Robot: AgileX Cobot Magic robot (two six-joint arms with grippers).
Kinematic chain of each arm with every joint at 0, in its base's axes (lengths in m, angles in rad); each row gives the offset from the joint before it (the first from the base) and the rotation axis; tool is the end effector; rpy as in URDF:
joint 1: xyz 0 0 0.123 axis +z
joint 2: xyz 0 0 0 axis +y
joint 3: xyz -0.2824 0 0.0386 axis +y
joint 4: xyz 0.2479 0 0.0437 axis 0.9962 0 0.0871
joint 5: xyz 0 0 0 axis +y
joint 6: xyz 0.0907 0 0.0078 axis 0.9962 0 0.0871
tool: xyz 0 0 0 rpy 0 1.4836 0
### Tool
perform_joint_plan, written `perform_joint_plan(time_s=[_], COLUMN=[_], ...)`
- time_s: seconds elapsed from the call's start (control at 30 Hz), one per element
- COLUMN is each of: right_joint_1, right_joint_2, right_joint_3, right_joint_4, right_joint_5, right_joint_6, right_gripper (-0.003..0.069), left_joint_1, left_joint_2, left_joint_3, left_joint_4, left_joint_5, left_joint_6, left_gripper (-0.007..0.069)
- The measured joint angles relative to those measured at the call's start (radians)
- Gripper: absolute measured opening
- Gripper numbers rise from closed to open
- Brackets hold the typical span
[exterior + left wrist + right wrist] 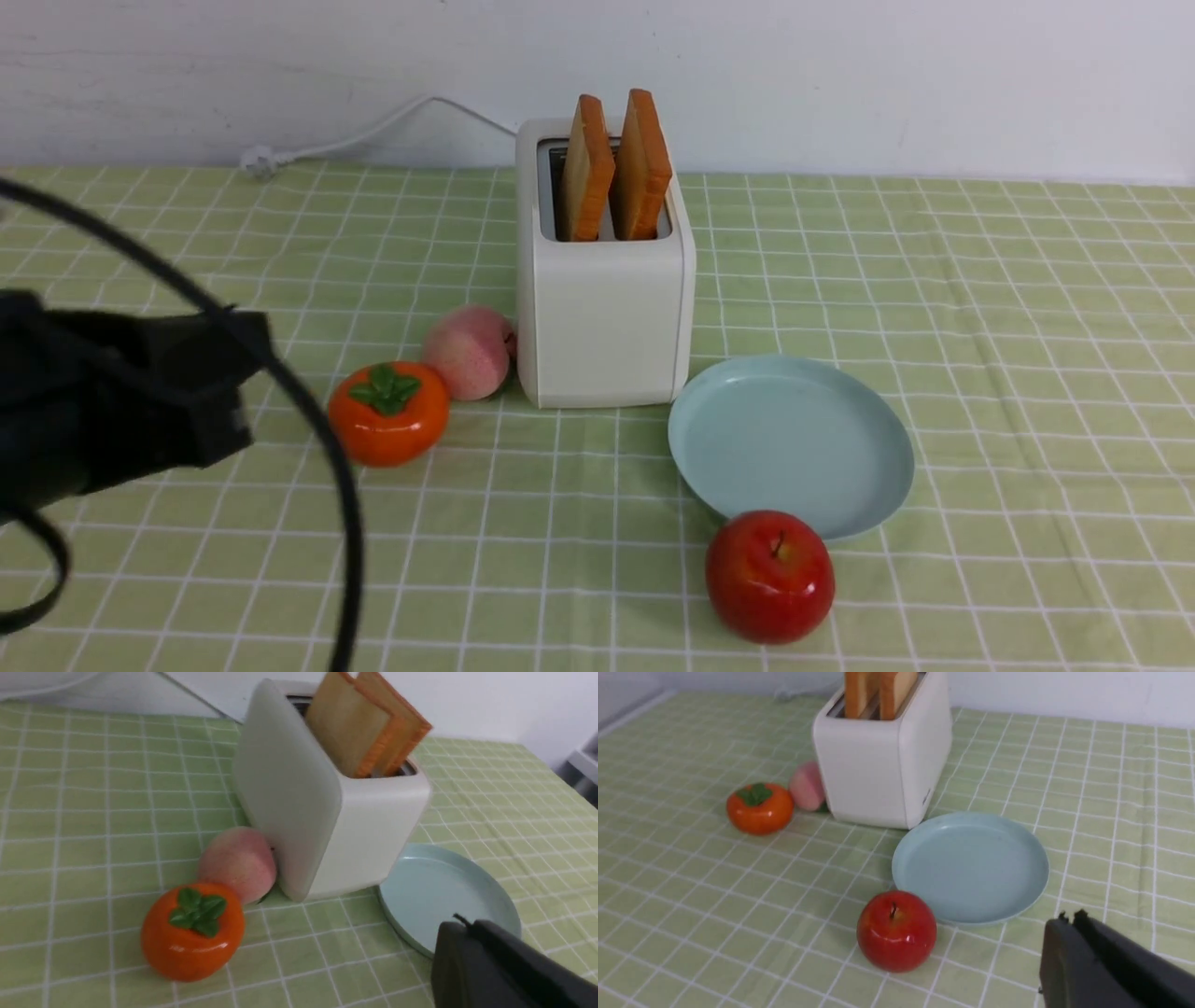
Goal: Take toasted bread from bread machine on green coffee tablecloth place on plate.
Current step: 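Reach for a toast slice standing in the toaster with the left gripper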
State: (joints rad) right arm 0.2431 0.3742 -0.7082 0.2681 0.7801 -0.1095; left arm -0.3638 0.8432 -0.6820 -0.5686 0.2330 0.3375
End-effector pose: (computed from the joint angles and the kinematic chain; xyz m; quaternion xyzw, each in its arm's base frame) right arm 0.0497 0.0298 0.3547 -0.1187 0.8063 0.1688 0.5544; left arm 0.1639 -0.0746 0.3386 0.0952 0.7899 -0.2209 0.5641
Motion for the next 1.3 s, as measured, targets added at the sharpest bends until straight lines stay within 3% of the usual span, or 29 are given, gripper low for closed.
perform_joint_plan(time_s=[0.2, 0.4, 0.73, 0.8, 0.97, 1.3], right_joint_1=[0.001, 0.001, 0.001, 0.001, 0.001, 0.001], right_joint_2=[0.091, 0.094, 0.094, 0.094, 0.094, 0.094], right_joint_3=[-0.109, -0.114, -0.114, -0.114, -0.114, -0.114], right_joint_4=[0.061, 0.144, 0.223, 0.226, 0.241, 0.245], right_joint_5=[0.044, 0.039, 0.035, 0.029, 0.028, 0.025], right_joint_6=[-0.077, -0.138, -0.215, -0.218, -0.219, -0.219], right_gripper=[0.0002, 0.0003, 0.0006, 0.0008, 0.0013, 0.0022], left_joint_1=[-0.199, -0.237, -0.238, -0.238, -0.238, -0.232], left_joint_2=[0.201, 0.347, 0.670, 0.715, 0.818, 0.957], left_joint_3=[-0.124, -0.182, -0.312, -0.325, -0.355, -0.492], left_joint_4=[0.001, 0.001, 0.059, 0.060, 0.065, 0.068], left_joint_5=[-0.137, -0.271, -0.470, -0.537, -0.705, -0.742], left_joint_6=[0.059, 0.062, 0.064, 0.064, 0.065, 0.067], left_gripper=[-0.0013, 0.0003, 0.0400, 0.0430, 0.0449, 0.0448])
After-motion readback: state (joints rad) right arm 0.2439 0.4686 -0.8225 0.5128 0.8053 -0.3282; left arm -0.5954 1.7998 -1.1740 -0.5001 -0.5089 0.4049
